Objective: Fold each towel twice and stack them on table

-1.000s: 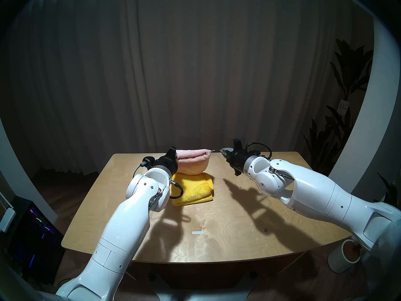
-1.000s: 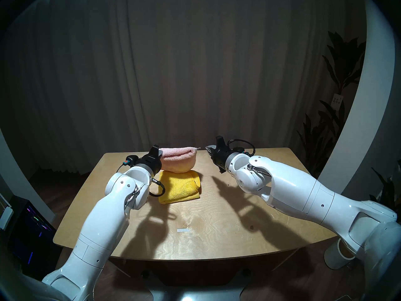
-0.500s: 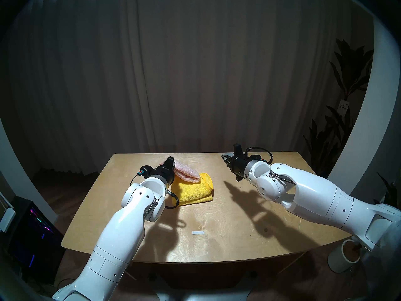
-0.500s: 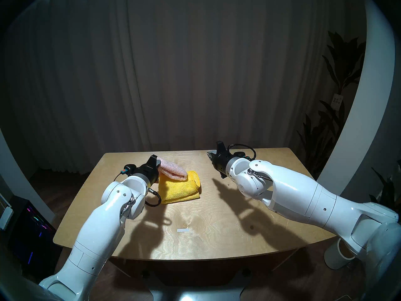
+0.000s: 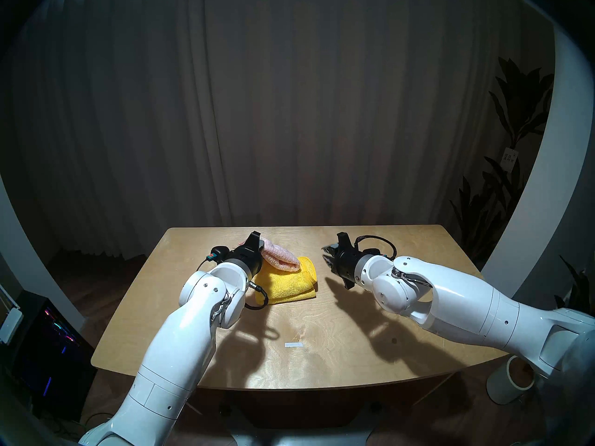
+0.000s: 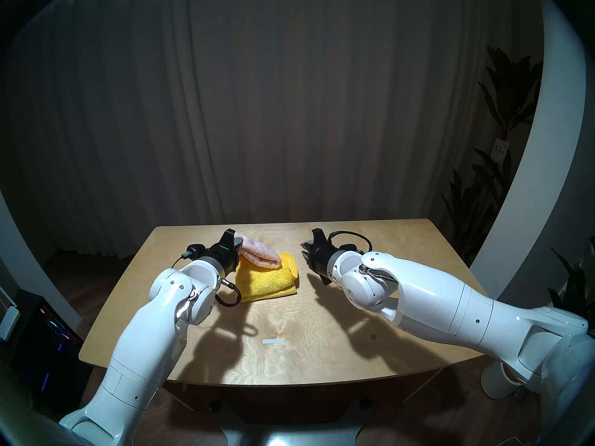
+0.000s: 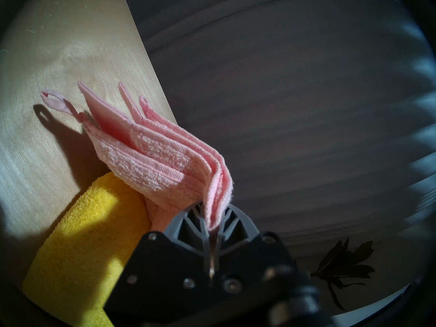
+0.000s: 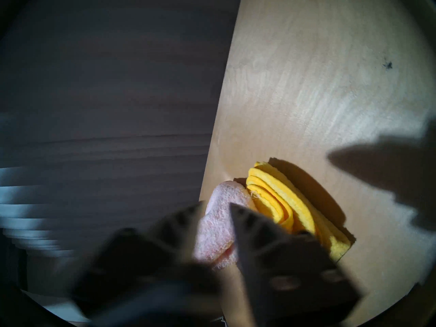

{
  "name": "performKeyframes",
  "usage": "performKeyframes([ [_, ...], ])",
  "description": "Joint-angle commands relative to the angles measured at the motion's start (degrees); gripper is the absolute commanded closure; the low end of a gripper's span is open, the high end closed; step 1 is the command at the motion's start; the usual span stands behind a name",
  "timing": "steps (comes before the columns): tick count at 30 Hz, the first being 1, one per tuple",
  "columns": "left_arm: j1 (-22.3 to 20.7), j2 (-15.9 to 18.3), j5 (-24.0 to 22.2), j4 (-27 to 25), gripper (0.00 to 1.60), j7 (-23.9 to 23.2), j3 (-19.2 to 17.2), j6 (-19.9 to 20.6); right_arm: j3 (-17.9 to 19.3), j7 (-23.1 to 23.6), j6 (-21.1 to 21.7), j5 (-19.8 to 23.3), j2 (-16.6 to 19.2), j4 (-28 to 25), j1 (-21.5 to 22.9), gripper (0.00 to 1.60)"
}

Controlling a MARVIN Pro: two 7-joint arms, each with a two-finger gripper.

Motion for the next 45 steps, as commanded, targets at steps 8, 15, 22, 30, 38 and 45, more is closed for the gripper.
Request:
performKeyframes([
  [8,-1.6,-1.3,-2.2,-2.5,1.6,0.8,-1.5,-0.1,1.8,0.5,0.1,3.6,-4.7,-0.6,1.8,0.0],
  [15,-3.3,-2.5,-3.8,-1.8,1.6,0.6,-2.2,-0.2,0.8,0.5,0.7,2.6,-6.0,1.4,2.3,0.0],
  [22,-5.1,-2.6,-4.2,-0.7,1.6,1.2,-2.1,0.2,-0.1,0.5,0.7,2.1,-9.1,4.2,2.8,0.0],
  [30,-5.8,-2.8,-4.6,1.1,1.6,1.5,-1.9,0.4,-0.3,1.0,1.5,3.7,-13.2,8.4,3.3,0.0],
  [38,-6.4,-2.9,-5.0,1.6,1.6,1.5,-2.0,0.9,0.0,0.9,2.2,4.1,-17.5,13.3,4.1,0.0],
  [45,-5.8,-2.7,-5.6,0.6,1.6,1.8,-2.5,1.8,-0.3,1.2,2.6,4.2,-20.8,17.0,5.0,0.0],
])
